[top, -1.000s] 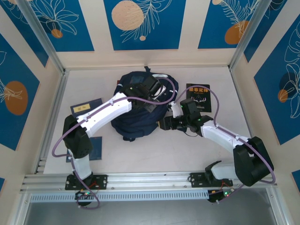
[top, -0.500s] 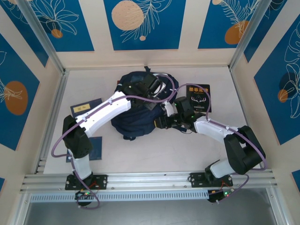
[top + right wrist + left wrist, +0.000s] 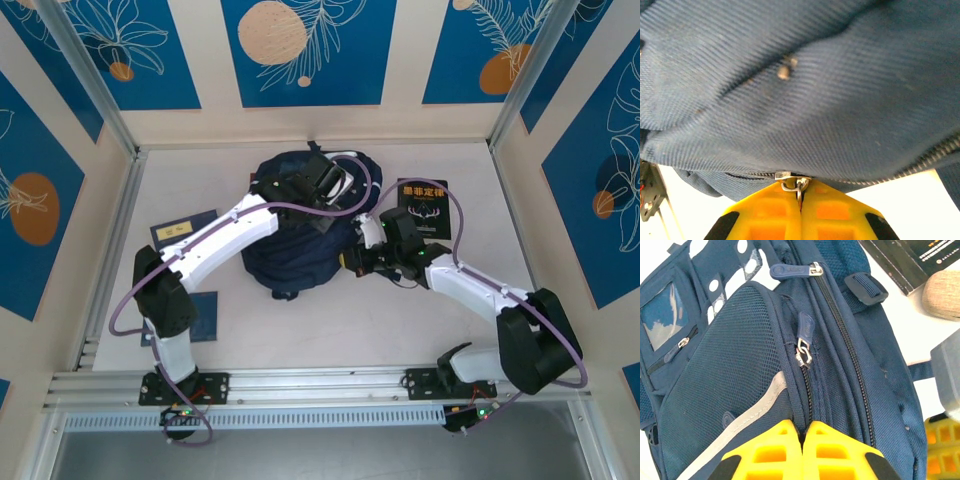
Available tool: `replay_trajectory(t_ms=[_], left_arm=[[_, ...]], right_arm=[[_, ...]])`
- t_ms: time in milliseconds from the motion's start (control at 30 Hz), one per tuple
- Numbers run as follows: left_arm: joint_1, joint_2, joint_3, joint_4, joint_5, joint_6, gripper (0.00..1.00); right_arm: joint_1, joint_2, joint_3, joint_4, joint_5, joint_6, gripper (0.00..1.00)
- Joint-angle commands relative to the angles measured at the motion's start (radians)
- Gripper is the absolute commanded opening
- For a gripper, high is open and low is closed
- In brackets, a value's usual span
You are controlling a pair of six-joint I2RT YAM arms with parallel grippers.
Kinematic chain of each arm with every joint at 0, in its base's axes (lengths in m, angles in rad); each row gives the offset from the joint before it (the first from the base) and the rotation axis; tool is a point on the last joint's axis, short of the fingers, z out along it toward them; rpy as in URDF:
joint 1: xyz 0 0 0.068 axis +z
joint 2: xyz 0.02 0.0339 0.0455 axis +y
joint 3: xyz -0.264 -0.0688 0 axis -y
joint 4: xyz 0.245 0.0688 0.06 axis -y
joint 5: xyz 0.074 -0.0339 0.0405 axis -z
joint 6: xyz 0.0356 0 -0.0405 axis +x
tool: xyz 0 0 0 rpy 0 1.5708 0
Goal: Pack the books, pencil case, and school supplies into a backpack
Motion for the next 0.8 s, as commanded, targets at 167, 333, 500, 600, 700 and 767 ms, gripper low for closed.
replay_trajectory(t_ms=[167, 333, 500, 600, 700, 767], left_arm=[[0.051, -0.057, 0.015, 0.035, 0.238, 0.035, 0.69], [0.063, -0.077, -0.093, 0.031, 0.312, 0.185, 0.74], [0.062, -0.049, -0.156, 0.028, 0.242, 0.304, 0.68], [0.063, -0.009, -0.169, 0.040, 0.235, 0.332, 0.63], [0.063, 0.037, -0.168, 0.055, 0.219, 0.343, 0.59], [0.063, 0.068, -0.156, 0.051, 0.220, 0.363, 0.58]], right_arm=[[-0.151, 0.002, 0.055, -0.125, 0.068, 0.057, 0.00], [-0.216, 0.083, 0.104, -0.162, 0.060, 0.052, 0.00], [-0.250, 0.141, 0.148, -0.177, 0.035, 0.033, 0.00], [-0.257, 0.159, 0.168, -0.184, 0.025, 0.027, 0.00], [-0.260, 0.161, 0.173, -0.183, 0.020, 0.027, 0.00], [-0.262, 0.161, 0.173, -0.186, 0.017, 0.027, 0.00]])
